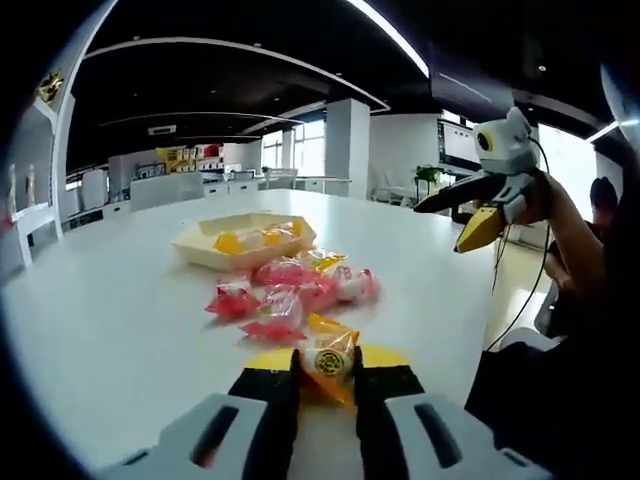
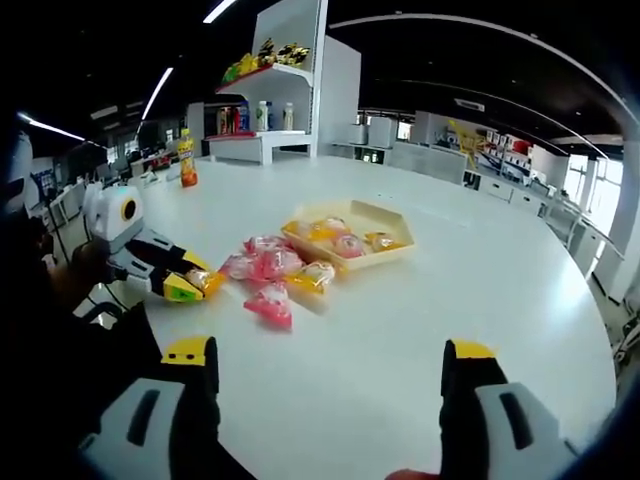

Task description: Pick up the marshmallows scattered on the table and place them into the bowl on the table

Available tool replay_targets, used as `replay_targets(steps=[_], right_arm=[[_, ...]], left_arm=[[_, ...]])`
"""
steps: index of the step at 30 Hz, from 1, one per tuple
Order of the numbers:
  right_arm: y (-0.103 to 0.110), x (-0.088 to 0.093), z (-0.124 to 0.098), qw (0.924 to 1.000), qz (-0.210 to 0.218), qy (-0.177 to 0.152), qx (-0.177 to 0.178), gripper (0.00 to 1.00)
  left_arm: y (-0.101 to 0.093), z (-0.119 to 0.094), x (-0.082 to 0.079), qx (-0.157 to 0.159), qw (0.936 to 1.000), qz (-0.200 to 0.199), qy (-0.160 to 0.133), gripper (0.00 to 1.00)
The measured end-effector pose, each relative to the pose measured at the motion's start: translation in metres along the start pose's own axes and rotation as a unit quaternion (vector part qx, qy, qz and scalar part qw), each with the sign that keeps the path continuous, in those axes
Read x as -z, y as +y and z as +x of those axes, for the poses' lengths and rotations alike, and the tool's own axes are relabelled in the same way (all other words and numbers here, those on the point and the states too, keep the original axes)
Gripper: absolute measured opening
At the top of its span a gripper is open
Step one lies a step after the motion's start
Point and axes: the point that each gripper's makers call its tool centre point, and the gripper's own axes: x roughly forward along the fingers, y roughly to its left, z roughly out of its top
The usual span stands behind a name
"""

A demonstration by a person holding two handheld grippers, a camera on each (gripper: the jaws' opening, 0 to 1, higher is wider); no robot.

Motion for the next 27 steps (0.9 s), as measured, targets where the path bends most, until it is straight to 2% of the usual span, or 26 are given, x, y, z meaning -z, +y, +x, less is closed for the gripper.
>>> replay_targets(steps=[15,27], right_arm=[[-0.003,-0.001,-0.002,1.0000,-0.001,-0.001,0.004,0.88],[-0.003,-0.002,-0.004,1.0000,-0.004,-0.001,0.006,0.88]], left_arm=[[0.000,-0.005,-0.007,0.007,0.9999,0.003,-0.008,0.19],[0.014,-0.018,-0.028,-0.010,0.9993,0.020,-0.028,0.19]])
